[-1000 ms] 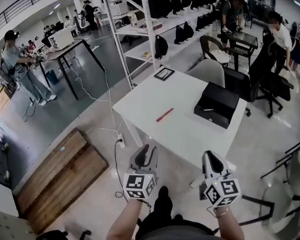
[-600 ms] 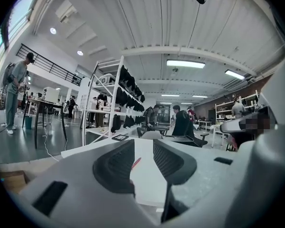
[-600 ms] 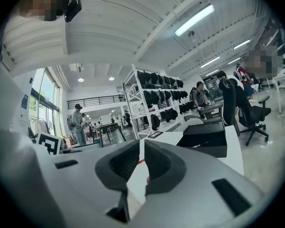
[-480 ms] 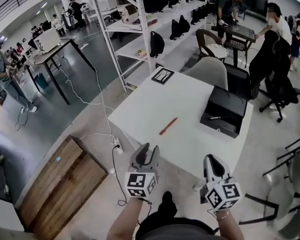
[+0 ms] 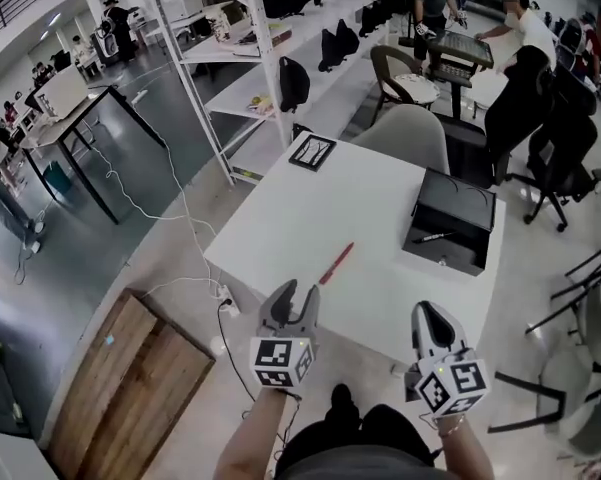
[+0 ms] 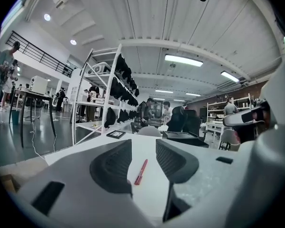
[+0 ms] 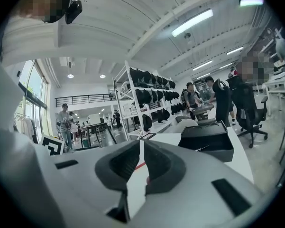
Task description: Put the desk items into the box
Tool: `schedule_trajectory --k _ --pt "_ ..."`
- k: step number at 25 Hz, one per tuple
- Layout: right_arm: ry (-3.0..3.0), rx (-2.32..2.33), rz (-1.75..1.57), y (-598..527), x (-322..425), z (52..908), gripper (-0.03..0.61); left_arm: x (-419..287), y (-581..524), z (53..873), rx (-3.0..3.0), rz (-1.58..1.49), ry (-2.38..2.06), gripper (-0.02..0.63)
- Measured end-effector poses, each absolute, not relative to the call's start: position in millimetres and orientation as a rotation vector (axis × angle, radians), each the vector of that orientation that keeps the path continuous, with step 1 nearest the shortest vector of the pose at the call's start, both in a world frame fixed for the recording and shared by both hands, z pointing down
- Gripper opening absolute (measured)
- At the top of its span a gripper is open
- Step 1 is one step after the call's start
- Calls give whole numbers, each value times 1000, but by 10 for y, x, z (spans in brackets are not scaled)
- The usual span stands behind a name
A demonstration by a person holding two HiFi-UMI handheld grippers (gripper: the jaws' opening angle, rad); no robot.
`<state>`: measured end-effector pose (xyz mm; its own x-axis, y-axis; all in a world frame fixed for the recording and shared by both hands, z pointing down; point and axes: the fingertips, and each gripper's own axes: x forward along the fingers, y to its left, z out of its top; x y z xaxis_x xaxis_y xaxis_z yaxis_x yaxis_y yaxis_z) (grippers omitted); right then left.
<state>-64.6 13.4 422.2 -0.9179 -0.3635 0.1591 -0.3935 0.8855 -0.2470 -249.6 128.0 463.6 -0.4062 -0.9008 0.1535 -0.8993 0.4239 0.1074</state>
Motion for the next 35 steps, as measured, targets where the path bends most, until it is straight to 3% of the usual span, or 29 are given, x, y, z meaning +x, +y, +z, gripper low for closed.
schedule_trajectory --k 35 --pt "-2866 750 487 -763 -911 4413 29 -2896 146 5674 1625 331 -2092 152"
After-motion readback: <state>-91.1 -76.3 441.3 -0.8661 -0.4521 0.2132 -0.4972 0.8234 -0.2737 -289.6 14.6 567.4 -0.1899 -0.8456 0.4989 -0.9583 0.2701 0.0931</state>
